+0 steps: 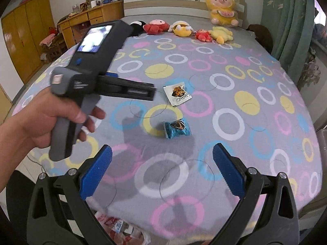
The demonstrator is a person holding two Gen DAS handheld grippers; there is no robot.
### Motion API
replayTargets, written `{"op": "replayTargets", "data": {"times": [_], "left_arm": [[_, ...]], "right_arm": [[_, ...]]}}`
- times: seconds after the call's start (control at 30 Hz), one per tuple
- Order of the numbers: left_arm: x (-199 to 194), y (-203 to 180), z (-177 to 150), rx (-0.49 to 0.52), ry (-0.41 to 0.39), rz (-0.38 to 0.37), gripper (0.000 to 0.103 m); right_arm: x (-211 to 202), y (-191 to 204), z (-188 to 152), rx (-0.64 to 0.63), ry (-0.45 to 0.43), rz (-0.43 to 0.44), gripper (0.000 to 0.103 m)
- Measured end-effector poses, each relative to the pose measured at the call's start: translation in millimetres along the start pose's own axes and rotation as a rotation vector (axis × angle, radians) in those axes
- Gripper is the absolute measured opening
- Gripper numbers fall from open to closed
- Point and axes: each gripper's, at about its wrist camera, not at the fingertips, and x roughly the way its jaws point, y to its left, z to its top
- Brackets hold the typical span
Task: Collect trash
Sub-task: 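Grasp the white snack packet with the left tool while the right tool grasps the blue candy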
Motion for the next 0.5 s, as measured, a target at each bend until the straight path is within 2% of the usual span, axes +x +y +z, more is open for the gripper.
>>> {"op": "replayTargets", "data": {"times": [0.17,0.27,0.37,0.5], "left_arm": [[47.4,-9.2,20.9,0.052,0.037,-0.002,0.095],[70.2,-13.1,30.2,0.075,0.056,-0.002,0.095],[87.9,-16.0,38.1,0.088,0.074,0.000,0.095],[105.2,-23.8,46.4,0.120,0.082,-0.007,0.095]], "right_arm": [[46.0,-7.2,7.9,-0.024,0.017,-0.006,0.096],[66.2,-15.1,10.7,0.011,0.016,0.010,0.096],[83.9,-20.0,11.4,0.032,0.021,0.027,0.096],[107.4,-19.2,12.4,0.005,0.047,0.006,0.096]]}}
